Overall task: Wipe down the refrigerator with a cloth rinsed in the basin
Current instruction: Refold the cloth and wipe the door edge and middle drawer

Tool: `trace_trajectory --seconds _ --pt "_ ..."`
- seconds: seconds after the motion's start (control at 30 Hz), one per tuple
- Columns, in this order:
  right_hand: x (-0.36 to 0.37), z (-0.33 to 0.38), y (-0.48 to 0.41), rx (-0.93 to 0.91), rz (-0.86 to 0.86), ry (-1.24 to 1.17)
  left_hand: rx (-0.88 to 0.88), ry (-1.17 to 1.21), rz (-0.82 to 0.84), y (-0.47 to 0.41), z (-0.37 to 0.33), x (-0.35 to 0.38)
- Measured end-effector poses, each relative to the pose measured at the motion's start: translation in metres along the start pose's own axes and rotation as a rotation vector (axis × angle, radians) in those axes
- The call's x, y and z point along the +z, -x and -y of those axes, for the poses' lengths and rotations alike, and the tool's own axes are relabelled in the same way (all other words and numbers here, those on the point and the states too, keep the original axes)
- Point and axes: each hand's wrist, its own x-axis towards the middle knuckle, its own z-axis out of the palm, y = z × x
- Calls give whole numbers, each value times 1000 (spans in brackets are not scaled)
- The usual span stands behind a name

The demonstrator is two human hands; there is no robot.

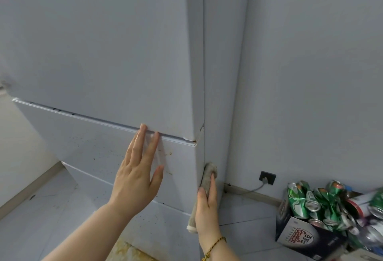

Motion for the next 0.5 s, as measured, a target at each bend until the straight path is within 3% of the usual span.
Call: trace_trajectory --seconds 0.13,0.2,0.27,0.37,0.5 --pt "13 37 7 -178 -85 -24 47 67 -7 -1 4 2" --pt "23 61 13 -382 -173 -23 43 151 -21 0 7 1" --pt "32 86 14 -707 -301 33 -39 213 -57 0 16 -3" --pt "42 108 -5 -1218 -453 453 -177 239 -74 -4 35 -12" --pt "48 115 -22 -1316 -723 968 -135 202 -44 -7 52 -17"
